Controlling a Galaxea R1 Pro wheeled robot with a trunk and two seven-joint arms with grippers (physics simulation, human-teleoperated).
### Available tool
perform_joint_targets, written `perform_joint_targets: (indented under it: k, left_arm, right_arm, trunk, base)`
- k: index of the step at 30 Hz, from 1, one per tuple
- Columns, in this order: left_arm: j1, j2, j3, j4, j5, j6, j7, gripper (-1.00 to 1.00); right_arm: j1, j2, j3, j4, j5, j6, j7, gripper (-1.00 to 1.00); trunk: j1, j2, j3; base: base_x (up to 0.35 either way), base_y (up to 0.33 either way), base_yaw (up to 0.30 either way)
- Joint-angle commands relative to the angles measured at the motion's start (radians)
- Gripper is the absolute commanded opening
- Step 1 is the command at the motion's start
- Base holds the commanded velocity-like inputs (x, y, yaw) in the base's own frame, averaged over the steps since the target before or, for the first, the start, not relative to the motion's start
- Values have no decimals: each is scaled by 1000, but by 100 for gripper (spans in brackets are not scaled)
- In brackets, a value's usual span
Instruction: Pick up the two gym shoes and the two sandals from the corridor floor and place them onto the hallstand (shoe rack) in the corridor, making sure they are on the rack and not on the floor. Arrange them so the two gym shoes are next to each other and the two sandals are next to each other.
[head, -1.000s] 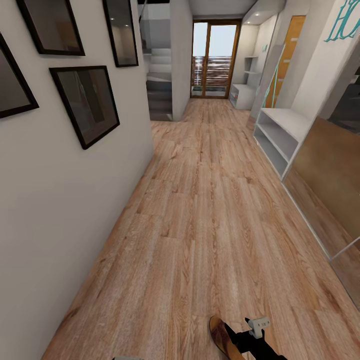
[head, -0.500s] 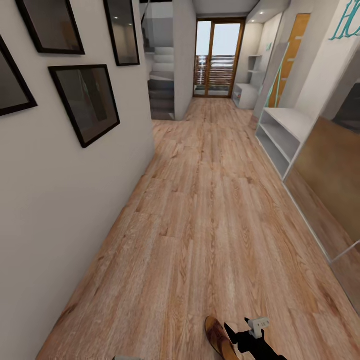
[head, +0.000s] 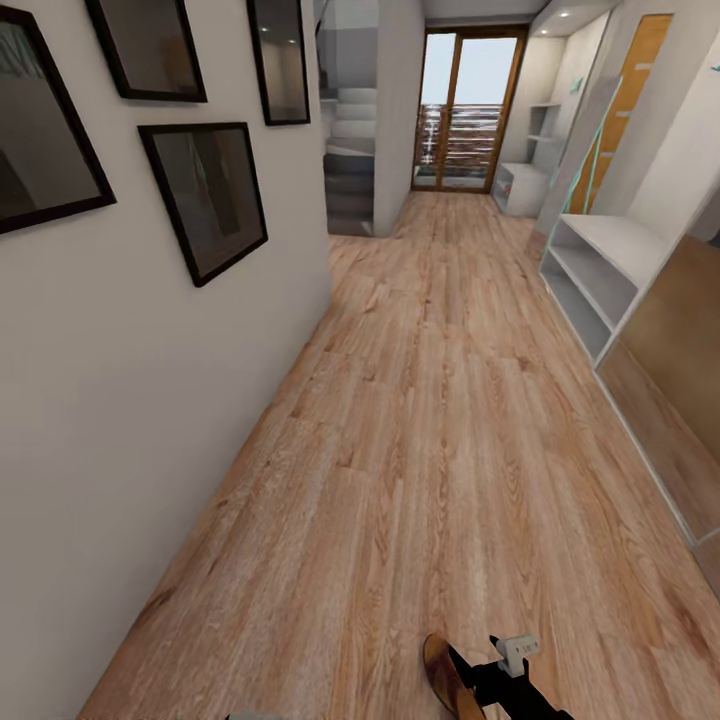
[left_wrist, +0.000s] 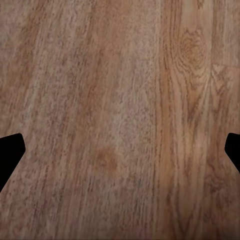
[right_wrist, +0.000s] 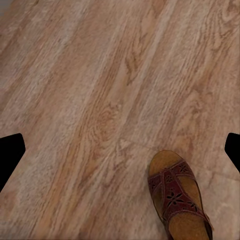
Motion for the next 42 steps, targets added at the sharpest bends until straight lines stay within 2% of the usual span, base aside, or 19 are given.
perform_joint_targets:
  k: [1,13,33,35,37,38,39,40,41,42]
  left_arm:
    - [0,0,0,0,0,0,0,100]
    - [0,0,0,0,-1,0,1,100]
    - [0,0,0,0,0,0,5,100]
    - [0,0,0,0,-2,1,6,100]
    - [0,-1,0,0,-3,1,7,100]
    - [0,-1,0,0,-3,1,7,100]
    - [0,-1,0,0,-3,1,7,100]
    - [0,-1,0,0,-3,1,7,100]
    - [0,-1,0,0,-2,1,6,100]
    - [0,-1,0,0,-2,1,7,100]
  right_arm:
    - [0,0,0,0,0,0,0,100]
    - [0,0,0,0,0,0,0,100]
    - [0,-1,-3,-7,-1,20,-2,100]
    - [0,-4,-5,-10,-1,66,-2,100]
    - [0,-6,-5,-27,-1,163,-2,100]
    - [0,-7,-6,-64,0,256,-2,100]
    - [0,-7,-5,-93,0,309,-2,100]
    - [0,-6,-5,-165,2,422,-2,100]
    - [0,-6,-4,-206,2,477,-3,100]
    - [0,-5,-3,-291,4,584,-3,100]
  trunk:
    - [0,0,0]
    - [0,0,-1]
    - [0,0,-1]
    - [0,0,-1]
    - [0,0,-1]
    - [0,0,-1]
    - [0,0,-1]
    - [0,0,-1]
    - [0,0,-1]
    - [0,0,-1]
  base:
    - [0,0,27]
    - [131,0,7]
    - [10,0,0]
    - [0,0,0]
    - [0,0,0]
    - [0,0,0]
    - [0,0,0]
    - [0,0,0]
    - [0,0,0]
    - [0,0,0]
